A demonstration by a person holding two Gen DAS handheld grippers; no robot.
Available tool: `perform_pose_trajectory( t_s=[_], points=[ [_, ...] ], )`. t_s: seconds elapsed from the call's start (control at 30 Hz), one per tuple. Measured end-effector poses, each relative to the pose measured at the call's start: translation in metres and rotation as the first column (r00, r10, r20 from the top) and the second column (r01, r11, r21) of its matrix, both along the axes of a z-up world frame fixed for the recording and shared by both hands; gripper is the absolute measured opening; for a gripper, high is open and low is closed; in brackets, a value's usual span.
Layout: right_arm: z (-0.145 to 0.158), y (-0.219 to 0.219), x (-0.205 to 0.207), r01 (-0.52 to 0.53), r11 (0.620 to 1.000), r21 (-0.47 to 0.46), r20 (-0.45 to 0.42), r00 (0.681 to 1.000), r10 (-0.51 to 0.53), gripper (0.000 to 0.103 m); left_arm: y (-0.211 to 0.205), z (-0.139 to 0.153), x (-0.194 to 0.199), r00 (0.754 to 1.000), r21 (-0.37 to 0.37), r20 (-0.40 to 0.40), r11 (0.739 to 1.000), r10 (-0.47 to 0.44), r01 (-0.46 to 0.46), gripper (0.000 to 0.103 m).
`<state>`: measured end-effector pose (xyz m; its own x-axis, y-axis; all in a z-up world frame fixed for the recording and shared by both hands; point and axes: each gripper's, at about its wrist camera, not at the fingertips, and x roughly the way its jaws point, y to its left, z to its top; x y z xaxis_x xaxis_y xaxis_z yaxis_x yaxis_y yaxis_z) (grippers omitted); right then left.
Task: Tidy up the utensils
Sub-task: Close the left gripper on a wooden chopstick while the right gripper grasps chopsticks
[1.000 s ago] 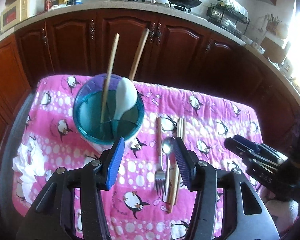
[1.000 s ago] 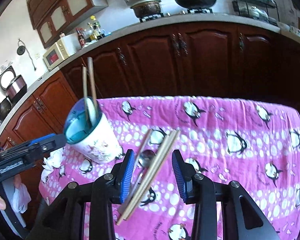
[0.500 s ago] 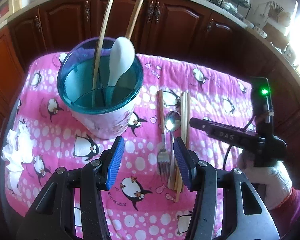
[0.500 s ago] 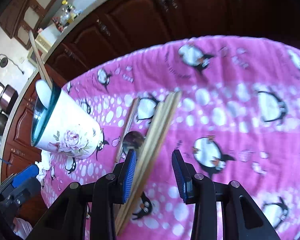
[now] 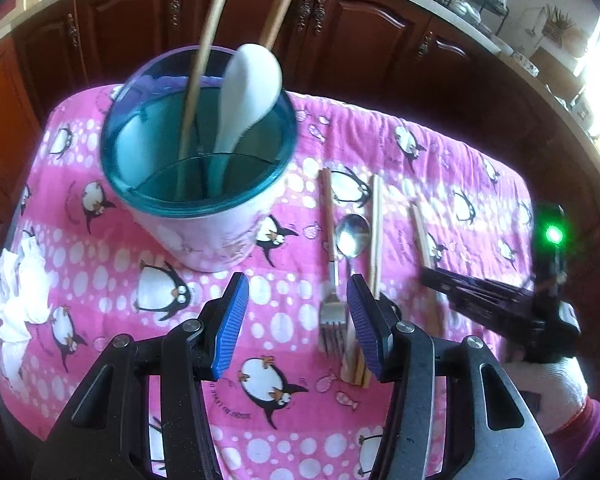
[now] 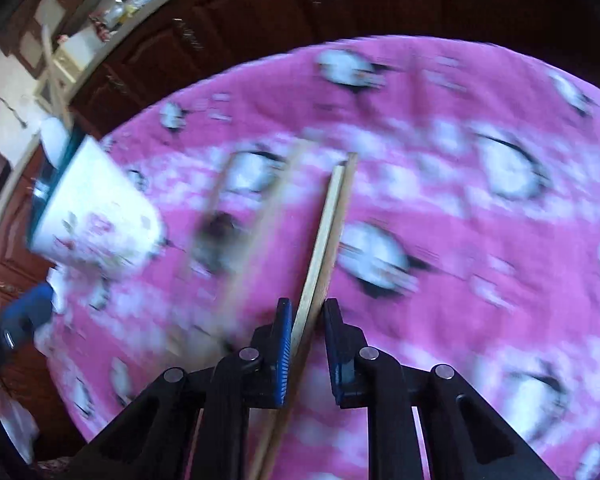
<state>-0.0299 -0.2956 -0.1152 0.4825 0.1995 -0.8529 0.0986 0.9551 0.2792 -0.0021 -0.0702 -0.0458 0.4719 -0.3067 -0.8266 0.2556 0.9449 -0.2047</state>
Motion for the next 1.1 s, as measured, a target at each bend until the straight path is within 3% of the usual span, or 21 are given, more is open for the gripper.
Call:
perform_pose_trajectory(
  t_s=[0.17, 0.23, 0.37, 0.5, 0.6, 0.67, 0.7, 0.73, 0.93, 1.1],
  points=[
    [0.012, -0.053, -0.035, 0.106, 0.993, -0.058, 0.007, 0.994, -0.105, 0.018, -0.026, -0.005, 0.0, 0.999, -0.002, -0.009, 0.999, -0.044, 0.044, 0.051],
    [0.02, -0.067, -0.043, 0.13, 0.991, -0.034, 0.021, 0.991, -0.129, 0.025, -0.038, -0.007, 0.001, 0.998, -0.002, -0.01, 0.998, -0.065, 0.065, 0.051],
    [0.031, -0.075, -0.047, 0.138, 0.99, 0.034, 0.058, 0.988, -0.14, 0.026, -0.065, -0.019, 0.006, 0.993, 0.003, -0.027, 0.993, -0.117, 0.117, 0.05],
    [0.034, -0.074, -0.05, 0.141, 0.984, 0.107, 0.07, 0.986, -0.149, 0.027, -0.084, -0.041, 0.016, 0.989, 0.051, -0.065, 0.989, -0.133, 0.137, 0.035],
    [0.037, -0.069, -0.051, 0.128, 0.986, 0.111, 0.077, 0.988, -0.137, 0.027, -0.094, -0.063, 0.025, 0.984, 0.067, -0.129, 0.989, -0.126, 0.136, 0.032],
    [0.038, -0.068, -0.052, 0.125, 0.985, 0.117, 0.083, 0.987, -0.135, 0.027, -0.098, -0.069, 0.025, 0.982, 0.07, -0.137, 0.988, -0.127, 0.137, 0.021],
    [0.038, -0.067, -0.052, 0.124, 0.985, 0.119, 0.087, 0.987, -0.134, 0.027, -0.1, -0.07, 0.025, 0.981, 0.078, -0.146, 0.988, -0.124, 0.137, 0.011],
    [0.041, -0.068, -0.053, 0.121, 0.985, 0.12, 0.094, 0.987, -0.132, 0.027, -0.099, -0.071, 0.023, 0.982, 0.072, -0.149, 0.989, -0.12, 0.132, 0.01],
    [0.046, -0.067, -0.055, 0.105, 0.987, 0.119, 0.11, 0.987, -0.118, 0.027, -0.082, -0.049, -0.015, 0.974, -0.026, -0.158, 0.986, -0.164, 0.162, 0.01],
    [0.044, -0.054, -0.053, 0.065, 0.99, 0.128, 0.103, 0.992, -0.078, 0.027, -0.066, -0.045, -0.06, 0.971, -0.006, -0.162, 0.984, -0.175, 0.176, 0.01]
  ],
)
